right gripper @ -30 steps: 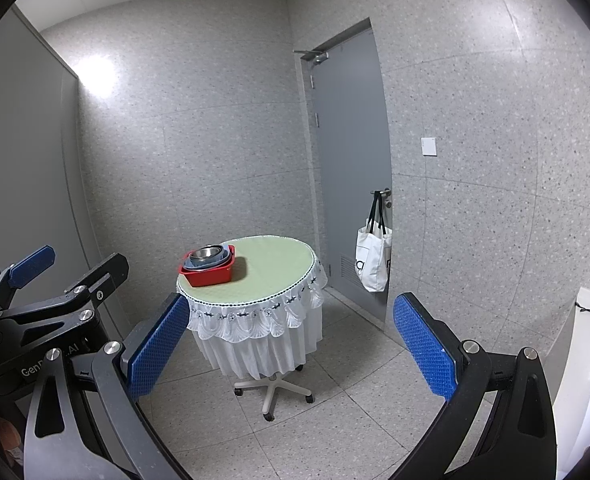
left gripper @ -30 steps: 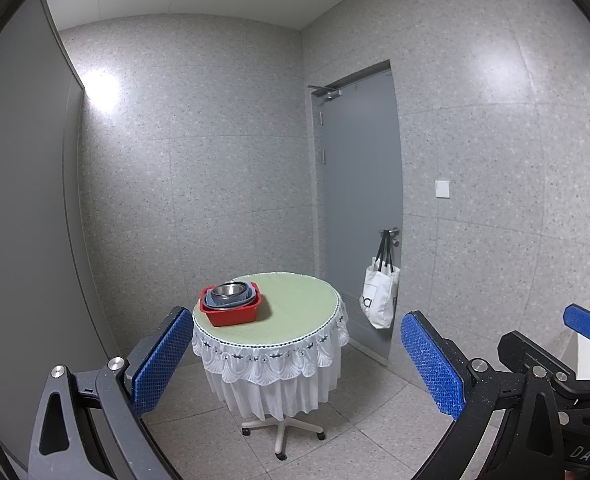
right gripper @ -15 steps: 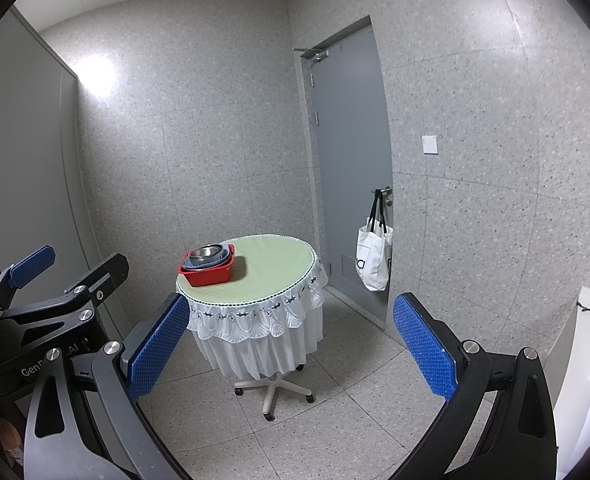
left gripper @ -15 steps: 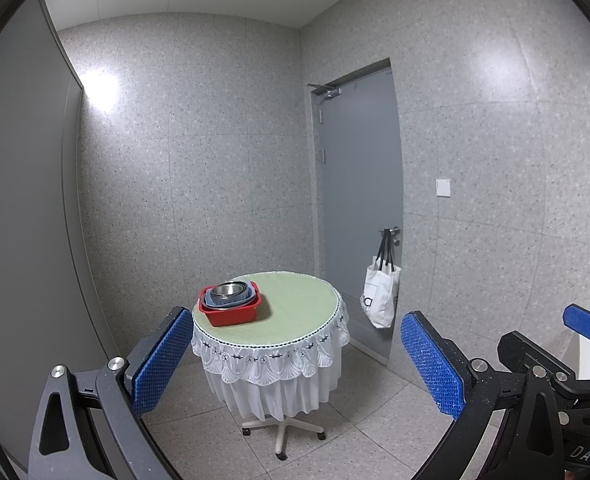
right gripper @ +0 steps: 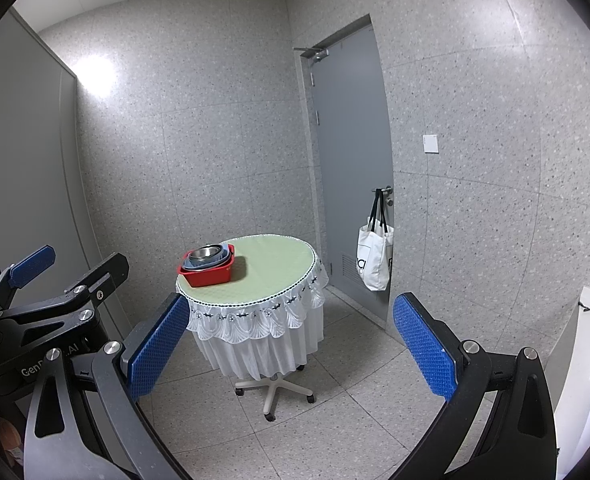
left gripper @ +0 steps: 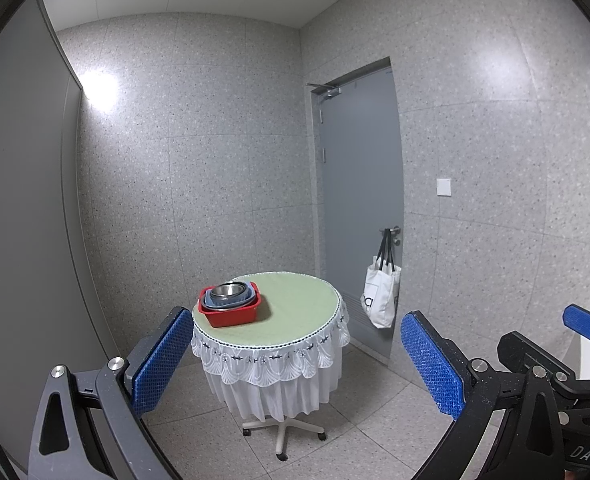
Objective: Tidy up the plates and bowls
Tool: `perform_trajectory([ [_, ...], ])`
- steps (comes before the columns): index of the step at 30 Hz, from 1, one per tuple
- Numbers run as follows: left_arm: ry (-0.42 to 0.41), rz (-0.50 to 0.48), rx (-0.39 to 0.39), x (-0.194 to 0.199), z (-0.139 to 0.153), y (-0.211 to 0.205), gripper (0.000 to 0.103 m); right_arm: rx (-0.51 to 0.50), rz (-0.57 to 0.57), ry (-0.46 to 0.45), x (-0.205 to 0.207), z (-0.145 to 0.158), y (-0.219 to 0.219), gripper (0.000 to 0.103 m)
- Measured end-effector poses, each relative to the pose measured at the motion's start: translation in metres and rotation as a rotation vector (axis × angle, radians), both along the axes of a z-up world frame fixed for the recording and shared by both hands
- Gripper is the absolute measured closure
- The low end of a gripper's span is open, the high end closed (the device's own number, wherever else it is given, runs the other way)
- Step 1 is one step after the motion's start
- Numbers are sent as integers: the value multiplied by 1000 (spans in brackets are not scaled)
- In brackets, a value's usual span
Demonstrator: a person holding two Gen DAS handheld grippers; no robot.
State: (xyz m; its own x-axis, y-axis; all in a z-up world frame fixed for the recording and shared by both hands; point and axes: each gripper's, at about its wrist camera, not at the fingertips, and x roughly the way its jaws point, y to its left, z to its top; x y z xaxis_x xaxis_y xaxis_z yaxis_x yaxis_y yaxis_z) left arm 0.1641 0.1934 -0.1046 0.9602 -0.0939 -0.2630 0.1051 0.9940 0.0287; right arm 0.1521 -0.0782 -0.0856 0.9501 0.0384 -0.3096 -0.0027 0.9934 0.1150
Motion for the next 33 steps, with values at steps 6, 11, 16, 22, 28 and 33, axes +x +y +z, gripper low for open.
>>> perform_trajectory([
  [6, 1, 0, 0, 1, 0, 0, 0, 0, -4, 0, 1, -1, 3, 0],
  [11, -7, 3, 4, 3, -1, -1, 1, -1, -6, 2, 2, -1, 4, 0],
  [16, -6, 0, 1, 4, -3, 1, 0, -1, -5, 1, 1, -2, 5, 0],
  [22, -3, 1, 1, 4, -4, 0, 0, -2, -6, 0, 1, -3, 4, 0],
  [28, -6, 1, 1, 3, -4, 0, 0, -2, -4, 0, 2, -2, 2, 0],
  [33, -5, 2, 3, 3, -5, 0, 1, 0, -3, 1, 1, -5, 2, 0],
])
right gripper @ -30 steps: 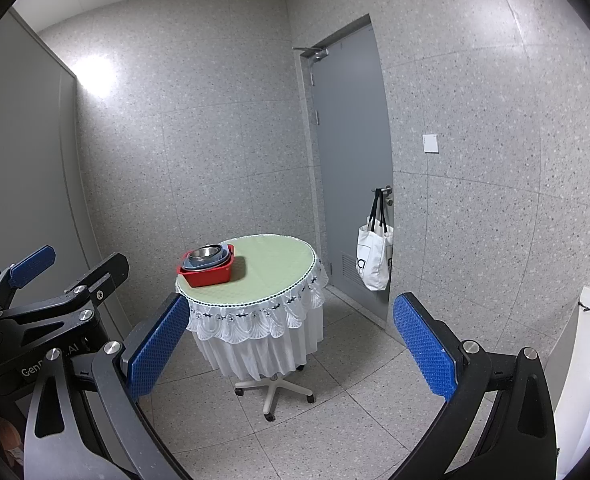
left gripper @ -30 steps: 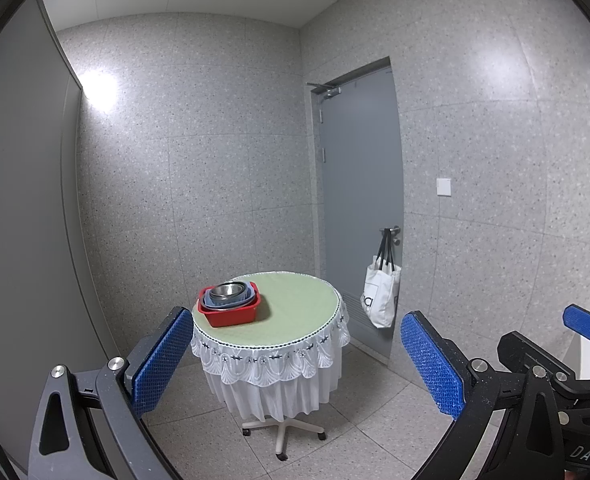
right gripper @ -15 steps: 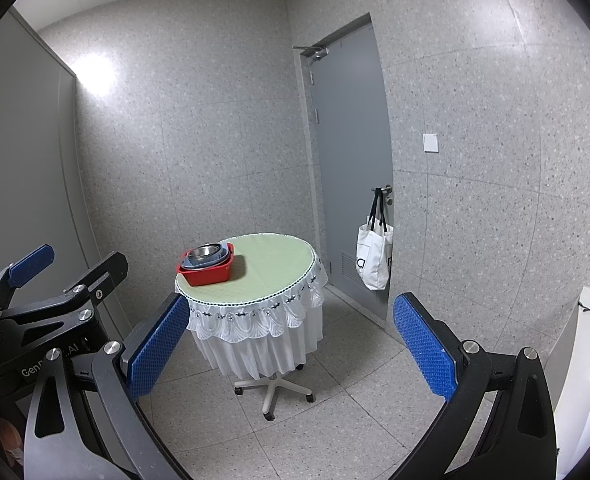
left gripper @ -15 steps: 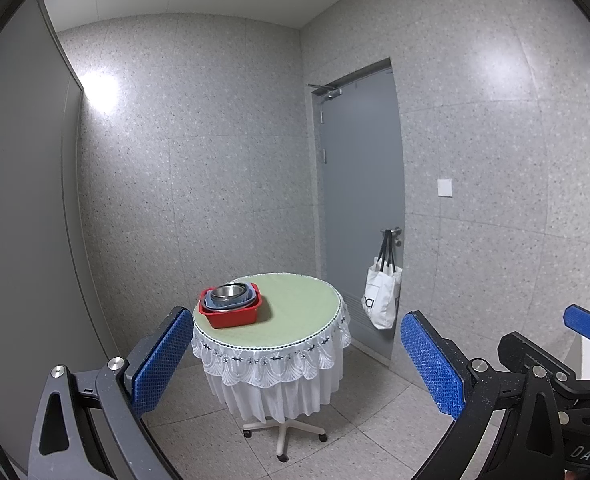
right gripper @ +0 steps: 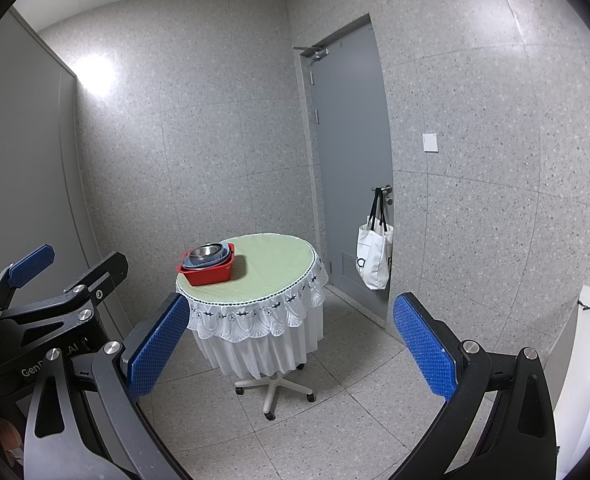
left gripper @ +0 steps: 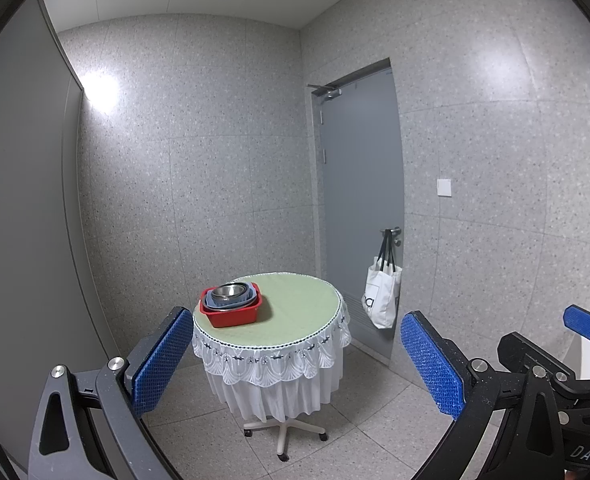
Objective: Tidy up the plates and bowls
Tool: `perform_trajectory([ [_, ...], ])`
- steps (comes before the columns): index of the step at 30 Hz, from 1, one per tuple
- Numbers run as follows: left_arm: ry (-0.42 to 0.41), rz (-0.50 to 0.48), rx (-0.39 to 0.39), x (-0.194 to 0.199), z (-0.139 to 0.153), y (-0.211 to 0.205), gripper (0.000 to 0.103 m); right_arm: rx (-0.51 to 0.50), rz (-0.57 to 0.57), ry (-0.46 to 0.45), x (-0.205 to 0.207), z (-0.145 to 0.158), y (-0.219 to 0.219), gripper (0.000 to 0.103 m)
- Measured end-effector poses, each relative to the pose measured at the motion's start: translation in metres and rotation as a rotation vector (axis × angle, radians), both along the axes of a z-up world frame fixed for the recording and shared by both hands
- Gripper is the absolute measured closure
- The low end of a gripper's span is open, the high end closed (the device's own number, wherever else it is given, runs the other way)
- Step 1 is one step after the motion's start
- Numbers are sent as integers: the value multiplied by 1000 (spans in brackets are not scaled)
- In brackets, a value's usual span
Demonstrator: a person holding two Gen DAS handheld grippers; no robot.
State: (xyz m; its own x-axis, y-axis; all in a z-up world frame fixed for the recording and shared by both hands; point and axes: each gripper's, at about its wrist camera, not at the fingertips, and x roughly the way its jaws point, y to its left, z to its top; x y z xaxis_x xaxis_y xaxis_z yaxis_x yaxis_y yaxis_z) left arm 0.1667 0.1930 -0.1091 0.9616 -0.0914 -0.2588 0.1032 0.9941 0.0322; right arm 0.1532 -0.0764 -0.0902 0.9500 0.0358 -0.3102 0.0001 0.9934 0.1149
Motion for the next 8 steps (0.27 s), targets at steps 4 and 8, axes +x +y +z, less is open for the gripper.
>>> perform_trajectory([
  [4, 1, -1, 3, -1, 0, 0, 1, 3, -1, 2, -2, -1, 1, 0],
  [8, -1, 1, 7, -2, 0, -2, 1, 7, -1, 2, -3, -1, -1, 0],
])
